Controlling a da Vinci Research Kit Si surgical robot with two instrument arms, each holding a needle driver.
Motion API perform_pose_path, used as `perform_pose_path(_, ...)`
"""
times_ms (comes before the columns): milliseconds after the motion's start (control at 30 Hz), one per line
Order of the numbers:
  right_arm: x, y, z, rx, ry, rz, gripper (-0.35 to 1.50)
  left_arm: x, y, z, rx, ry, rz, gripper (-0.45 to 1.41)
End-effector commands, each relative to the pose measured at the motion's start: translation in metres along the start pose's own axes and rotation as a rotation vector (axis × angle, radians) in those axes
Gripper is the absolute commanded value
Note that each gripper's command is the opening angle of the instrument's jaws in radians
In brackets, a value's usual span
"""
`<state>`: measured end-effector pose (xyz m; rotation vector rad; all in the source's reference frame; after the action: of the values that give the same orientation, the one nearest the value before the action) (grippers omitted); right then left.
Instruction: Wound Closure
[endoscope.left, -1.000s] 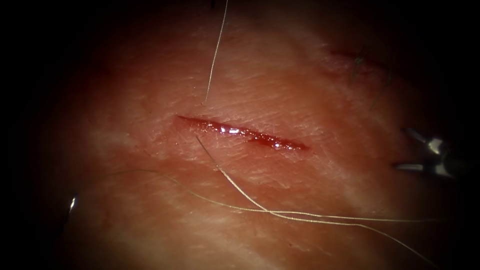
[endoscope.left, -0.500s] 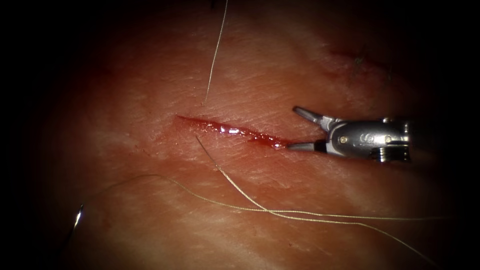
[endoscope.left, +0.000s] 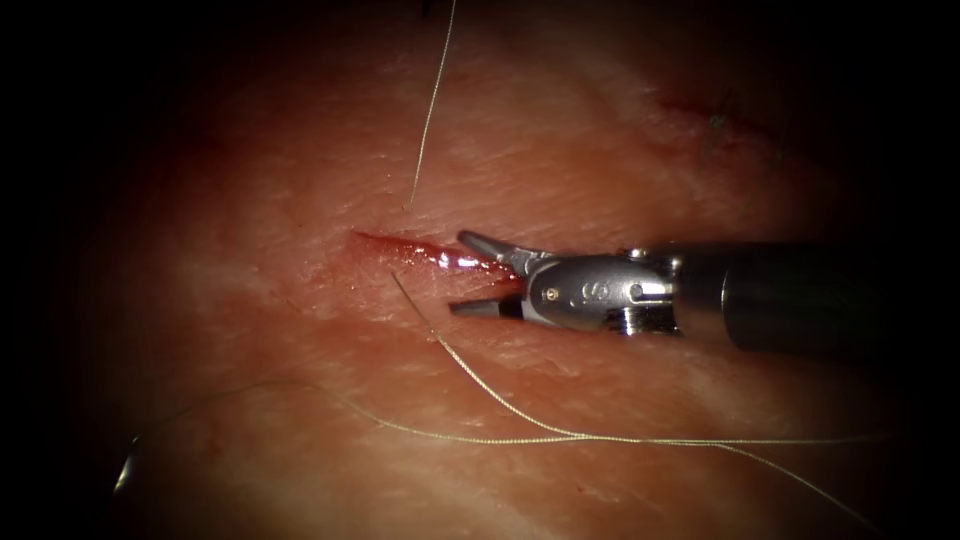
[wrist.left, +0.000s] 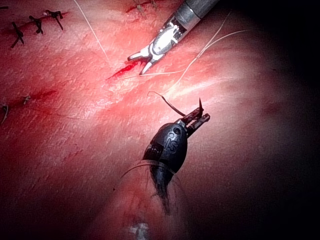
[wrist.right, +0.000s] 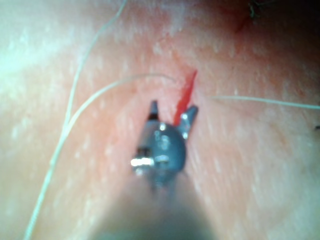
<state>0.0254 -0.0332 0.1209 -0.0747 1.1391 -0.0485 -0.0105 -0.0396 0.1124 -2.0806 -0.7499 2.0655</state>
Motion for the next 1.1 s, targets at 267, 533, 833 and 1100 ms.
perform_pose_path(267,0.0003,-0.0013,0.005,0.019,0.019,-0.022,1.11,-0.0006,0.0003,0.0011,-0.015,0.007,-0.001,-0.45)
perform_pose_path(533,0.0008,-0.0012,0.0065,0.024,0.026,-0.026,0.99,-0.0007,-0.0001,0.0013,-0.017,0.008,0.0,-0.45)
perform_pose_path(833,0.0008,-0.0016,0.0055,0.082,0.059,-0.046,-0.35,-0.0016,-0.0014,0.0011,0.0,0.003,0.001,-0.45)
perform_pose_path(1100,0.0009,-0.0018,0.004,0.077,0.053,-0.053,-0.35,-0.002,-0.0021,0.001,0.029,-0.006,-0.006,-0.45)
